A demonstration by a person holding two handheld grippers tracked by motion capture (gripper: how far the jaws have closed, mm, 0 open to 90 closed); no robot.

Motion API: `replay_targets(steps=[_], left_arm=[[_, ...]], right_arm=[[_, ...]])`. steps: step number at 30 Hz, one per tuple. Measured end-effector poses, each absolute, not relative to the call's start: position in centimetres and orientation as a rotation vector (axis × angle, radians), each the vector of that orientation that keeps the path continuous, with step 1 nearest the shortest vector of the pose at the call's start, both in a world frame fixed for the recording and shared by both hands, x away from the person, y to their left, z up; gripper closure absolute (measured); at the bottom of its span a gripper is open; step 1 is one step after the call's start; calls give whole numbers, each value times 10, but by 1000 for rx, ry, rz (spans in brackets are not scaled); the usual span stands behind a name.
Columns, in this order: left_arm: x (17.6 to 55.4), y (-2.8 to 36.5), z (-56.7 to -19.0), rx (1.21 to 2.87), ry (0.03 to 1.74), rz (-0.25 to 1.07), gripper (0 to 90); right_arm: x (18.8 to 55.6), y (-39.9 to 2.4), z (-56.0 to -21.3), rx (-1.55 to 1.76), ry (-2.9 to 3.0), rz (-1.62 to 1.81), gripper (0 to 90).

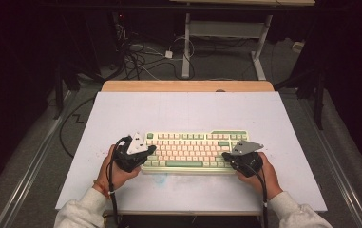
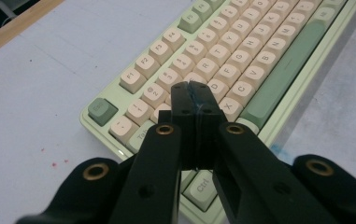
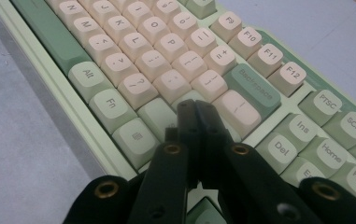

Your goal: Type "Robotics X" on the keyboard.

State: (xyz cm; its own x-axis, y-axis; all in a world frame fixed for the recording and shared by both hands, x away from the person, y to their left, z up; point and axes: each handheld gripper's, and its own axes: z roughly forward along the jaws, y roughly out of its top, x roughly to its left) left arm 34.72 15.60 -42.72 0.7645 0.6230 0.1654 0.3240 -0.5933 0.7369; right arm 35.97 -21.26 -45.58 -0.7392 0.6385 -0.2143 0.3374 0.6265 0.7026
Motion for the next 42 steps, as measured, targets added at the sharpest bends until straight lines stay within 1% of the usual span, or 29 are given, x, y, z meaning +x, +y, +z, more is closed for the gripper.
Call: replay_targets(steps=[10,16,28,42], left_arm=[[361,138,-422,2269,713,506,873],[366,124,-422,2304,688,498,871],[383,97,-430,2359,674,461,865],[399,84,-441,2415,678,437,857]], right_arm=[[358,-212,-457,775,2392,908,900],[357,-212,-457,769,2387,902,900],[356,-211,-457,761,2384,905,900],[355,-210,-457,744,2379,889,900]])
